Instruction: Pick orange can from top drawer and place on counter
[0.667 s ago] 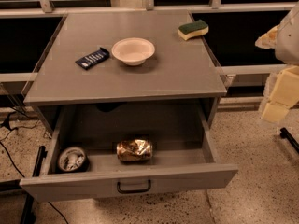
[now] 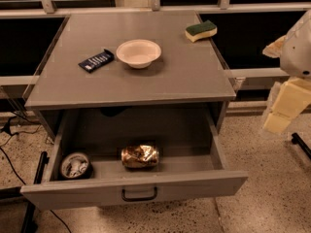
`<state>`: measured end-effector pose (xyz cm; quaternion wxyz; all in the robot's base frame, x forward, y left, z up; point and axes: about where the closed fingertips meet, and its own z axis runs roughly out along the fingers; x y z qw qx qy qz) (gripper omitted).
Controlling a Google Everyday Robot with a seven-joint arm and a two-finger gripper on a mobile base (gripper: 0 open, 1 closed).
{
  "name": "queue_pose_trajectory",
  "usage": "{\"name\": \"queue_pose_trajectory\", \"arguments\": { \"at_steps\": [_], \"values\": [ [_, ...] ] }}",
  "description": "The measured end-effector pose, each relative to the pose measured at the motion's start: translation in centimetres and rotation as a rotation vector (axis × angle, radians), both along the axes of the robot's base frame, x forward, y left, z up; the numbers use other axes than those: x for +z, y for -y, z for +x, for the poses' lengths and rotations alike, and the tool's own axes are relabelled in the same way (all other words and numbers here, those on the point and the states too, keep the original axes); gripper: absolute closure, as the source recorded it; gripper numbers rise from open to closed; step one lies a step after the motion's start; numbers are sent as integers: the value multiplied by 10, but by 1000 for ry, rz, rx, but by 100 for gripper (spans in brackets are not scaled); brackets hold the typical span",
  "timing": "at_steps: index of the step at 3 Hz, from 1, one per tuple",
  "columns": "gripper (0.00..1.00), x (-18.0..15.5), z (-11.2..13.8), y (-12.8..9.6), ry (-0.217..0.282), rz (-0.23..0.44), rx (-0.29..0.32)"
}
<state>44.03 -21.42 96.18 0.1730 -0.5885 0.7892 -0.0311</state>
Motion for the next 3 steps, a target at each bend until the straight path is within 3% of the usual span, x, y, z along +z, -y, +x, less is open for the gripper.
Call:
{"name": "queue_pose_trajectory", "arguments": {
  "at_steps": [2,3],
  "values": [
    [0,-36,7,-10,2,113,-63],
    [0,-59,10,-30,3,209,-57]
  ]
}}
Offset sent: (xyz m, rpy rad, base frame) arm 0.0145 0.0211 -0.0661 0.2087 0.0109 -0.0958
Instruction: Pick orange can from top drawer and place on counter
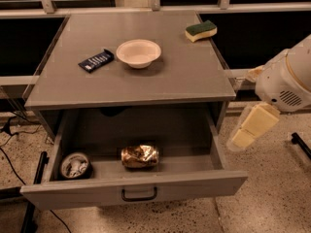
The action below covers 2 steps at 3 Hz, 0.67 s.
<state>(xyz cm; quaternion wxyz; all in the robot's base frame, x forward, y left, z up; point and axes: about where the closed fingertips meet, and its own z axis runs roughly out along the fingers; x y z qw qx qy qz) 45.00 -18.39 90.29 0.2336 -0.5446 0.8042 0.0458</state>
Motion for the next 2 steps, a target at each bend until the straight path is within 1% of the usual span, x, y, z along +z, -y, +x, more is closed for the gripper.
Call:
{"name": "queue_pose_trajectory", "arguments": {
  "at_steps": [1,2],
  "values": [
    [0,0,0,0,0,0,0],
    [0,-8,-2,0,-14,5,0]
  ]
}}
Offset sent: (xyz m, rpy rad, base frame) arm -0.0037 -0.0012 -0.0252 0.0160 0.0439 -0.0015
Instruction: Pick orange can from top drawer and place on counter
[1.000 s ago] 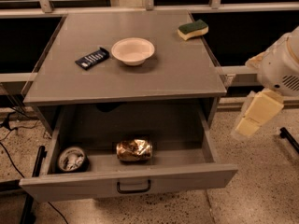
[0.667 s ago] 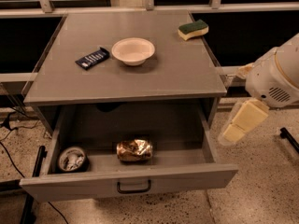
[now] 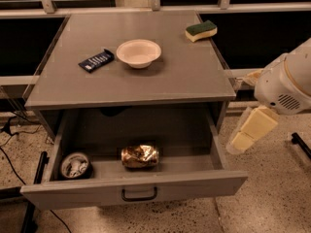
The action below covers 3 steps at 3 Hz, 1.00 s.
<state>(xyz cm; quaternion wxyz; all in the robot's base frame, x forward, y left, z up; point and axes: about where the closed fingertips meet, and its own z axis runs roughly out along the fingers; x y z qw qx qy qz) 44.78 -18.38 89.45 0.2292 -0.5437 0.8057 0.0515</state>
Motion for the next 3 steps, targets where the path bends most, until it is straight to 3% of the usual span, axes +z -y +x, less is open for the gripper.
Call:
{"name": "queue_pose_trajectory", "arguments": {
  "at_steps": [2,3],
  "values": [
    [0,-45,1,-18,-27,82,1],
    [0,-73,7,-42,-17,168,2]
  ]
}}
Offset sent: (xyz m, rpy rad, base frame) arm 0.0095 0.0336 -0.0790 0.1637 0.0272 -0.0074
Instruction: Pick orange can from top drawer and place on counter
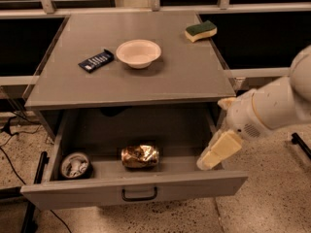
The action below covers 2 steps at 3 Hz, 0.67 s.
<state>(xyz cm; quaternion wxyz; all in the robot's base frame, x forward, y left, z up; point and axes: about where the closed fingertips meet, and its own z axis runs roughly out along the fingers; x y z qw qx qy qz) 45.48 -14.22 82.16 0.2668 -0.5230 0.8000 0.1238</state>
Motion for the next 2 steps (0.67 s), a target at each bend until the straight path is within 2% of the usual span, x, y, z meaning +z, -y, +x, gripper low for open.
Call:
{"name": "queue_pose_trajectory", "arguments": {
  "at_steps": [1,2],
  "values": [
    [0,-23,5,-24,10,75,-8],
    [0,-23,5,-24,9,75,-7]
  ]
}}
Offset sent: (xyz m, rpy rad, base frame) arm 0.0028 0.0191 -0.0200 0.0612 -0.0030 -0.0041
